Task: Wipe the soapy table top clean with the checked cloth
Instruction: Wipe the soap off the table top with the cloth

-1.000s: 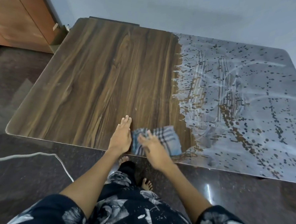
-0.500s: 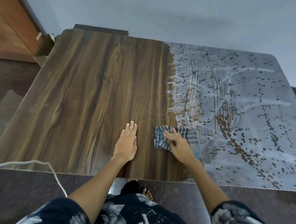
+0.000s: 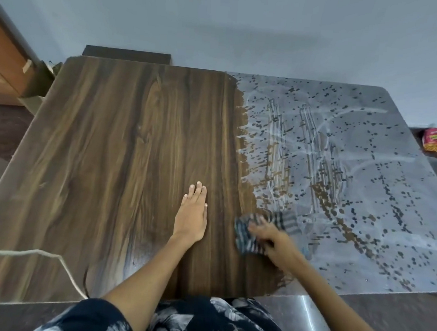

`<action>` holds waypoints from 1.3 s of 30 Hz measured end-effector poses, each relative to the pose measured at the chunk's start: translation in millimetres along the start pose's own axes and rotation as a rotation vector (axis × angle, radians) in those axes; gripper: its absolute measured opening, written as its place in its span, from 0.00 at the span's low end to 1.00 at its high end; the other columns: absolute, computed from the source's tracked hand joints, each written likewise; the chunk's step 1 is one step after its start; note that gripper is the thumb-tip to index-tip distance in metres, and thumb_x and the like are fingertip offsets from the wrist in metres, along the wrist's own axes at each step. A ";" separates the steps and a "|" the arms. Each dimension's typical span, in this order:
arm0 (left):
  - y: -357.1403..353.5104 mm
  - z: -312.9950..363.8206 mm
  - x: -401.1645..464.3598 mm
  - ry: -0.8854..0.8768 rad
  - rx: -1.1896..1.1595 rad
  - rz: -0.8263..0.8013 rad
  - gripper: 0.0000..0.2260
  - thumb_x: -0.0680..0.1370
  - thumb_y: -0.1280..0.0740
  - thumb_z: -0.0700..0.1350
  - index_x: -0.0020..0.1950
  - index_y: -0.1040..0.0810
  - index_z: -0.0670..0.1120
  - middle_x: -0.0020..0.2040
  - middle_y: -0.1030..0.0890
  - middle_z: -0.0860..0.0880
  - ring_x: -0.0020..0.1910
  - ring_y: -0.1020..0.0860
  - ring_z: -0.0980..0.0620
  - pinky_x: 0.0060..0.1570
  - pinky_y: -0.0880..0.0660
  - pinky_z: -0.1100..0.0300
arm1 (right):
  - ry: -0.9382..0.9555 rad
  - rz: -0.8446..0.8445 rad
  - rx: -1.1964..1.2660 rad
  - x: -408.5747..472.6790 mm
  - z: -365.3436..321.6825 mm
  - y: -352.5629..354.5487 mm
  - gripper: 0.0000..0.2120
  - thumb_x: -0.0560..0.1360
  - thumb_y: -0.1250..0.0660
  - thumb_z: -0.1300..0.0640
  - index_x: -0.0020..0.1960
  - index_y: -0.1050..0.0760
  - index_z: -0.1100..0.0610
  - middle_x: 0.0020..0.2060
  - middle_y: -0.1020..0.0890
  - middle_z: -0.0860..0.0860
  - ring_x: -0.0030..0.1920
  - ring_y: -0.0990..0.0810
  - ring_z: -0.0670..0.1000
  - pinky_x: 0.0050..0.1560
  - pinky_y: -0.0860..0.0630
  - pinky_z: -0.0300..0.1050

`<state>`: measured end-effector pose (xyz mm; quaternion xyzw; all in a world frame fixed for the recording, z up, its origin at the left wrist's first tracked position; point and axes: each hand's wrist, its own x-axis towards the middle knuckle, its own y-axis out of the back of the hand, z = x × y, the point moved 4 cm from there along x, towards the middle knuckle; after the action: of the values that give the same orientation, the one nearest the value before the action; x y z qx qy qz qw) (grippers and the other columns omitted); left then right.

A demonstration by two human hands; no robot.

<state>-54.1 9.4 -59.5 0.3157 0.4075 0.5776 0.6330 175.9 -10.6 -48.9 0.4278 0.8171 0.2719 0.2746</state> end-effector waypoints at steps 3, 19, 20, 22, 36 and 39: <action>2.1 4.9 9.6 0.002 -0.003 -0.015 0.21 0.83 0.53 0.42 0.76 0.51 0.42 0.77 0.52 0.47 0.76 0.55 0.50 0.74 0.55 0.57 | -0.123 0.090 0.058 67.9 -2.9 25.5 0.21 0.77 0.42 0.71 0.68 0.30 0.59 0.69 0.33 0.48 0.74 0.49 0.48 0.74 0.48 0.47; 13.9 9.4 63.8 0.054 0.009 -0.019 0.22 0.82 0.53 0.42 0.76 0.51 0.42 0.77 0.52 0.46 0.76 0.54 0.50 0.74 0.54 0.57 | 0.089 -0.124 -0.044 77.2 3.1 36.1 0.22 0.78 0.43 0.68 0.69 0.31 0.54 0.69 0.35 0.39 0.73 0.49 0.39 0.72 0.53 0.34; 14.3 10.1 69.2 0.055 0.010 -0.018 0.22 0.82 0.53 0.42 0.76 0.51 0.42 0.77 0.52 0.46 0.76 0.54 0.50 0.74 0.54 0.57 | 0.056 -0.086 -0.040 92.6 9.1 48.4 0.22 0.78 0.42 0.68 0.69 0.32 0.55 0.69 0.35 0.41 0.73 0.49 0.41 0.73 0.52 0.38; 15.8 10.9 78.8 0.056 0.010 -0.013 0.22 0.83 0.53 0.42 0.76 0.51 0.42 0.77 0.52 0.47 0.76 0.54 0.50 0.73 0.55 0.58 | -0.033 -0.002 -0.009 131.3 16.7 68.0 0.22 0.78 0.43 0.69 0.69 0.32 0.56 0.70 0.34 0.46 0.74 0.49 0.45 0.74 0.52 0.44; 21.4 4.6 143.5 0.053 0.014 0.015 0.22 0.82 0.52 0.42 0.76 0.53 0.43 0.77 0.54 0.48 0.76 0.56 0.51 0.72 0.57 0.59 | 0.177 -0.134 -0.061 137.9 0.8 41.4 0.22 0.78 0.41 0.66 0.69 0.32 0.51 0.69 0.35 0.40 0.72 0.49 0.38 0.74 0.55 0.38; 22.5 4.0 152.1 0.046 0.033 0.026 0.22 0.82 0.52 0.42 0.76 0.53 0.43 0.77 0.54 0.48 0.76 0.56 0.51 0.73 0.56 0.58 | 0.113 -0.010 -0.083 174.1 23.7 73.9 0.23 0.77 0.41 0.66 0.69 0.34 0.50 0.69 0.36 0.40 0.73 0.48 0.41 0.74 0.54 0.41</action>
<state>-61.2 163.0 -61.1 0.3178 0.4274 0.5861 0.6106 148.5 178.1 -52.9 0.3959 0.8214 0.3280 0.2470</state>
